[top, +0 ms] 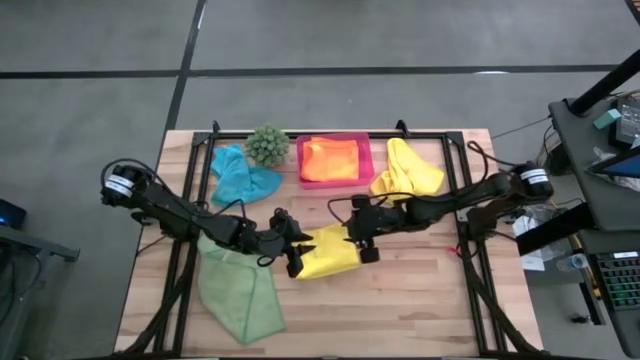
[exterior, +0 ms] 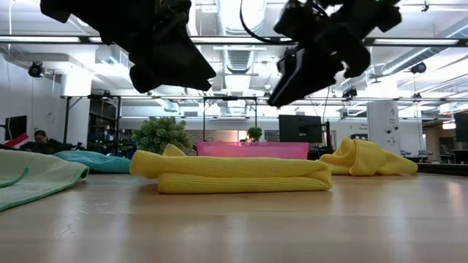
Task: Fold microfiber towels
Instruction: Fold the bottom yellow microfiber towel
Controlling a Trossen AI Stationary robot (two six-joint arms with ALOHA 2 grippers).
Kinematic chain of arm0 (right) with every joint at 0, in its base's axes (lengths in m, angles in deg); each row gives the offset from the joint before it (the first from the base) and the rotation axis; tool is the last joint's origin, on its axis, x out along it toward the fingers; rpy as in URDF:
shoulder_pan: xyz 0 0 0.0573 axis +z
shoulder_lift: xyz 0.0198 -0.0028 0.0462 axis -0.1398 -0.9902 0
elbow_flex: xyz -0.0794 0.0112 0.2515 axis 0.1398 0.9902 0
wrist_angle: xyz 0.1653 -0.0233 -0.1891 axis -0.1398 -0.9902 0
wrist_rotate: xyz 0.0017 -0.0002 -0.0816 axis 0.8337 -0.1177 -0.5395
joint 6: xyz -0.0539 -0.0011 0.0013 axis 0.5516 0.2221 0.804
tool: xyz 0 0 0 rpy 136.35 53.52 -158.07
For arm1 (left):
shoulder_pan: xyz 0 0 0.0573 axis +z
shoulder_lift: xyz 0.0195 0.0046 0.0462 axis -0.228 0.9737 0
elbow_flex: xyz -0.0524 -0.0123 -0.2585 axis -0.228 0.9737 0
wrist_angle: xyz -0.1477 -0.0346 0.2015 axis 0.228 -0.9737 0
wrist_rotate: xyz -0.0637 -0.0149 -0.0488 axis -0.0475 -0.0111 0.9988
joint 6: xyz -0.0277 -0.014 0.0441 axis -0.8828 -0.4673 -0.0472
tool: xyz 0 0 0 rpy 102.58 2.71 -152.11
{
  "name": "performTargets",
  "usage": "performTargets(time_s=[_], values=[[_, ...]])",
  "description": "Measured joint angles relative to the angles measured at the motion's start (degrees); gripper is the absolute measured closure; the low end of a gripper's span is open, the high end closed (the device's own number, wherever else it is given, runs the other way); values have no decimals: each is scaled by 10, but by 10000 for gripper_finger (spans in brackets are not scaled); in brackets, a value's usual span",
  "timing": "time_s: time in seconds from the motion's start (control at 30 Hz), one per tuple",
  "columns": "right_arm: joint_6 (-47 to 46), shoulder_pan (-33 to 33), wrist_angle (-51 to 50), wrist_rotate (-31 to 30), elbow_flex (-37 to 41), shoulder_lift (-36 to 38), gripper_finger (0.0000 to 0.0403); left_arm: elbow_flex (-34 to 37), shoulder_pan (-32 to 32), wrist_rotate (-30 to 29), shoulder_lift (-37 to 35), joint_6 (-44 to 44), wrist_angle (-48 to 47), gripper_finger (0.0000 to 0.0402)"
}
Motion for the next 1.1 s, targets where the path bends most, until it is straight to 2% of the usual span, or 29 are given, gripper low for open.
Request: performTargets(time_s=[0.13, 0.27, 0.47, 0.77, 0.93, 1.1], values=[[-26, 0, 35, 0, 43, 19, 225, 4, 0, 0, 6, -6, 0, 288], [-73, 0, 119, 2, 93, 28, 229, 6, -1, -1, 6, -71, 0, 288], [-127, 0, 190, 2, 138, 25, 240, 7, -9, 0, 6, -141, -19, 288], [-128, 0, 236, 0, 151, 18, 259, 4, -9, -10, 37, -165, -25, 288], [-109, 0, 255, 0, 151, 3, 269, 4, -12, 10, 68, -163, -27, 288], [-90, 0, 329, 0, 152, -48, 283, 4, -13, 12, 91, -161, -27, 288]])
